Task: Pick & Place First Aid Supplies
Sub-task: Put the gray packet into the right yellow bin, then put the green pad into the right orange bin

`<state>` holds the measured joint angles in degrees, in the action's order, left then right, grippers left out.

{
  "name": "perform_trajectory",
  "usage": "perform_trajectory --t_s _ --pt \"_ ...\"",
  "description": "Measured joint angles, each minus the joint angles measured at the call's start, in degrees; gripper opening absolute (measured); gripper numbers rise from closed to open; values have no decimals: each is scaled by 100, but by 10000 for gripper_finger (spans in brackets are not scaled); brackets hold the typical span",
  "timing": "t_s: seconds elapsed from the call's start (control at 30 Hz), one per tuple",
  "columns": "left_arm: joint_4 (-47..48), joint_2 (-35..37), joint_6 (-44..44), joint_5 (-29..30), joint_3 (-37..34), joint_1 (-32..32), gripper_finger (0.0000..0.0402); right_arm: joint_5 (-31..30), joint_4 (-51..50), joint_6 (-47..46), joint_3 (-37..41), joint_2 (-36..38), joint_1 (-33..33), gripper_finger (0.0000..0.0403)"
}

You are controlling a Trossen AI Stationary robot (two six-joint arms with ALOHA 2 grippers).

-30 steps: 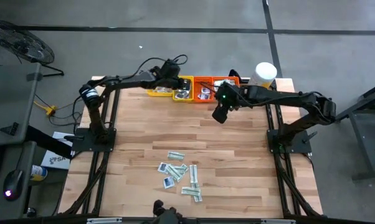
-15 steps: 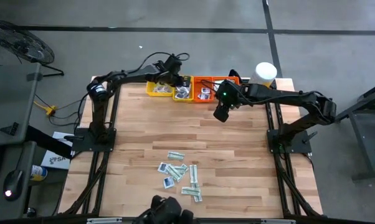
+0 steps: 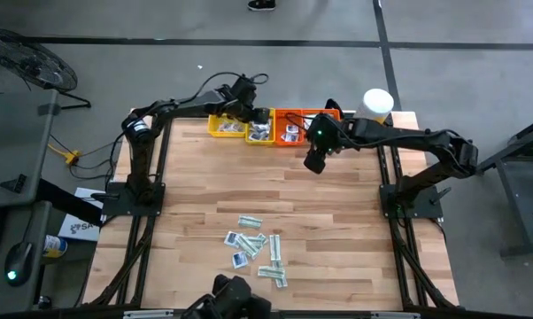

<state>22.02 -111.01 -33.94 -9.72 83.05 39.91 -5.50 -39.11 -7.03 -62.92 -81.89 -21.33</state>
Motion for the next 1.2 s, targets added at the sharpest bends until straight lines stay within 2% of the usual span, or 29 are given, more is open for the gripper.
perform_trajectory --t_s 0.23,0.47,0.67,0.83,0.97,1.2 --pt "679 484 382 569 8 100 186 266 -1 -50 0 0 -23 200" --pt "1425 708 960 735 6 -24 186 276 0 -46 0 0 85 199" --pt "2317 933 1496 1202 -3 -409 186 697 94 -50 2 -2 370 199" --pt "2819 1246 1831 1606 -20 -958 186 912 339 -96 4 -2 940 196" --pt "2608 1720 1805 1699 -489 -1430 186 844 645 -332 4 -44 1493 192" --pt "1936 2968 1131 1687 -1961 -2251 186 748 1075 -865 4 -345 2364 188"
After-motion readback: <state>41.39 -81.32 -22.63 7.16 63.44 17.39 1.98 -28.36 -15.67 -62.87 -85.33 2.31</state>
